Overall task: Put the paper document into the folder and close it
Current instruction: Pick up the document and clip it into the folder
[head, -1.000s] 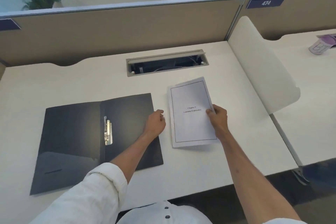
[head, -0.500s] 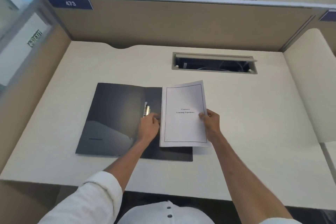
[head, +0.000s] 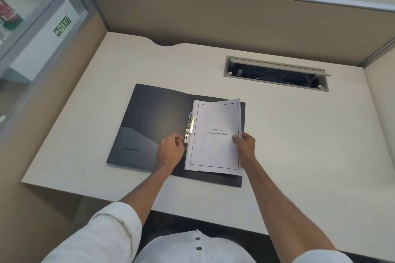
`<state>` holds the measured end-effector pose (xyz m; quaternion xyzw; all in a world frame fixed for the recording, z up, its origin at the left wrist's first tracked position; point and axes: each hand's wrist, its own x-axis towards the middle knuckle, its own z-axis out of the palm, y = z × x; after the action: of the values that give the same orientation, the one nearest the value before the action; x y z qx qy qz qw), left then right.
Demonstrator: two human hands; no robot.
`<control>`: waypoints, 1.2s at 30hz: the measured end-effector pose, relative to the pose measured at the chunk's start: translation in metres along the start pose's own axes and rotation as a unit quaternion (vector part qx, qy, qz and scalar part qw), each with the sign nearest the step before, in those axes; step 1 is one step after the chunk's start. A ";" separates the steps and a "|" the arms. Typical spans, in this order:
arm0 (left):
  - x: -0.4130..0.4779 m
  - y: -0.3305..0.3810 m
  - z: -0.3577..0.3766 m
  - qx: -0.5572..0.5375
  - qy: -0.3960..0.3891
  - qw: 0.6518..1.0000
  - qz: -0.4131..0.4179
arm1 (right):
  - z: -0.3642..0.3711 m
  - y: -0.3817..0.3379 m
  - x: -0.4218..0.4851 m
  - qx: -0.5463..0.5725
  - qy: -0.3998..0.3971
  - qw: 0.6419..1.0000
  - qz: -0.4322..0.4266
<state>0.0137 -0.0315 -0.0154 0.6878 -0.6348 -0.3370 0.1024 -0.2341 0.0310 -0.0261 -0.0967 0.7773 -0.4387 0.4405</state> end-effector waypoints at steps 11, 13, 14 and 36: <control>-0.003 0.002 0.007 0.011 -0.039 0.999 0.020 | 0.009 0.008 -0.008 -0.074 0.036 0.996 -0.020; -0.004 0.002 0.006 0.014 -0.040 0.999 0.025 | 0.009 0.002 -0.011 -0.127 0.028 0.991 -0.033; -0.005 0.002 0.006 0.015 -0.039 0.999 0.026 | 0.009 -0.001 -0.012 -0.154 0.023 0.987 -0.041; -0.023 0.002 0.010 0.071 -0.017 0.996 0.048 | 0.009 -0.007 -0.017 -0.347 0.060 0.931 -0.095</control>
<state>0.0065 -0.0069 -0.0143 0.6561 -0.6911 -0.2975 0.0585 -0.2188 0.0308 -0.0127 -0.2897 0.8934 -0.1866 0.2882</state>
